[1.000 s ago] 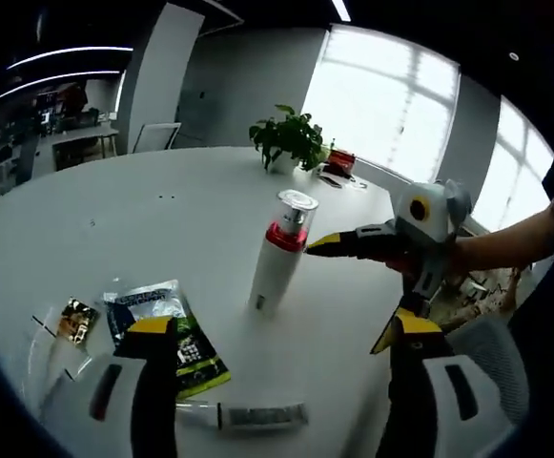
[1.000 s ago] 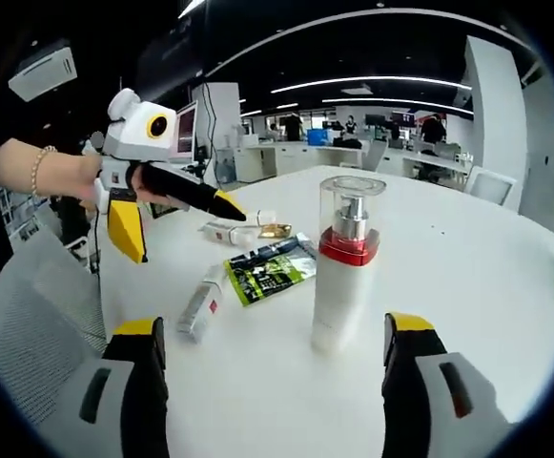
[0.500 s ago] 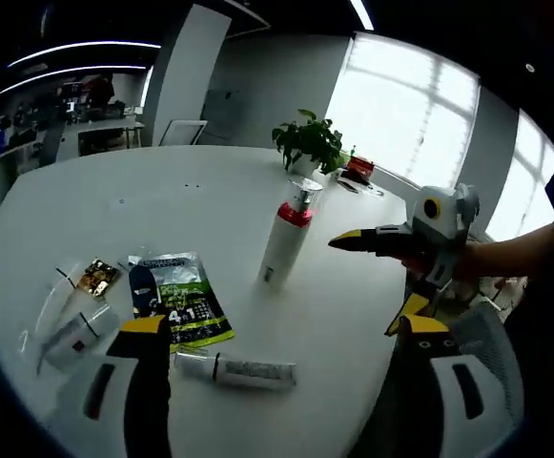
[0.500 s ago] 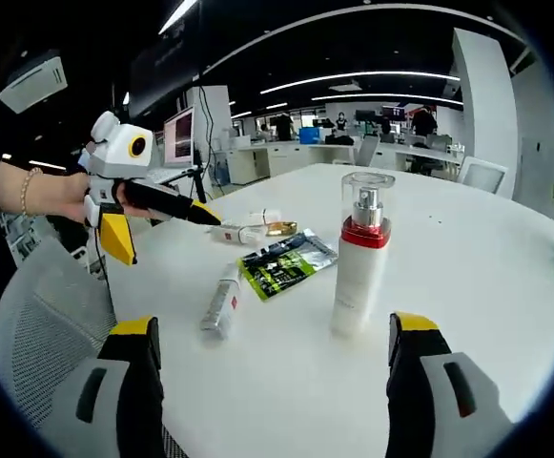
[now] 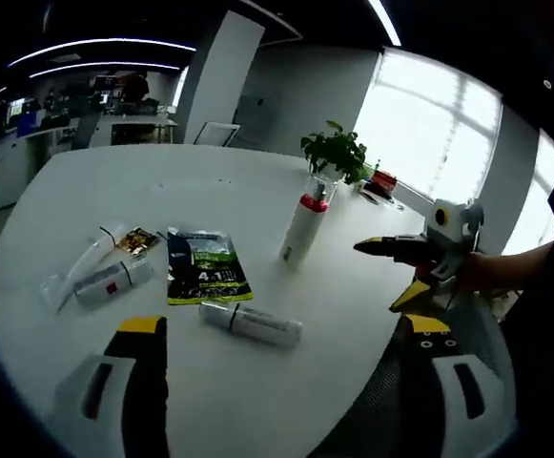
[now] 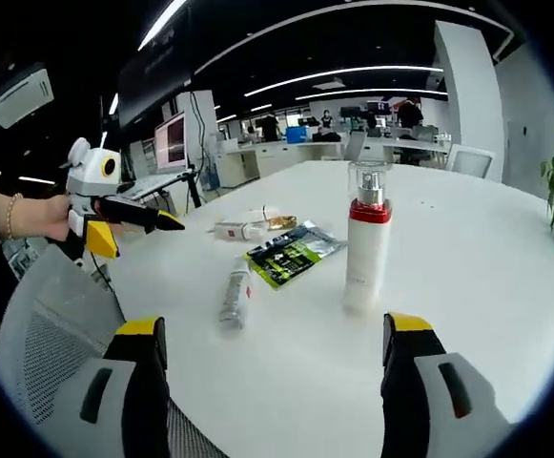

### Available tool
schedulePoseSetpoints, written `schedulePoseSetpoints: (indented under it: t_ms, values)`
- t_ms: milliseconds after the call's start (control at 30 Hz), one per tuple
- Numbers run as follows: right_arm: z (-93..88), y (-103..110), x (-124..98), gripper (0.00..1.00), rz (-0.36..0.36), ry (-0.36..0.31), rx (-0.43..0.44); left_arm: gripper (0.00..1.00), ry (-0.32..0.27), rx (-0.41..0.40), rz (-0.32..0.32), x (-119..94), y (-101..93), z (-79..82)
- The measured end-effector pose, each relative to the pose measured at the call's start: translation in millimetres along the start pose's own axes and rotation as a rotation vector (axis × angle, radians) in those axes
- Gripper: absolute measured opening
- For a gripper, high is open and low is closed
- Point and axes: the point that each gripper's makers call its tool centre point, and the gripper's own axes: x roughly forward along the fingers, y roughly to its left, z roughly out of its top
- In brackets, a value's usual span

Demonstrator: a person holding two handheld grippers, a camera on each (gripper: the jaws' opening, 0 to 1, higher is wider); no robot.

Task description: Arrange the skincare products in the storage area until every visible bottle or jar stands upright without overlapping.

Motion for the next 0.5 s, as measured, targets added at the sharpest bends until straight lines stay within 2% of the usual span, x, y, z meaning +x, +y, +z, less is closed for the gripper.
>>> schedulePoseSetpoints:
  t_ms: [200,500]
  values:
    - [-1.0,1,-4,0.95,-0.008,-0.004,0.012,0.99,-0.008,-0.013,0.021,-15,2.1,-9.1]
    - [0.4,14,-10,0.96,-0.012,-0.020,0.018,0.99,-0.010,-0.003,0.071,-42,6.2,-17.4]
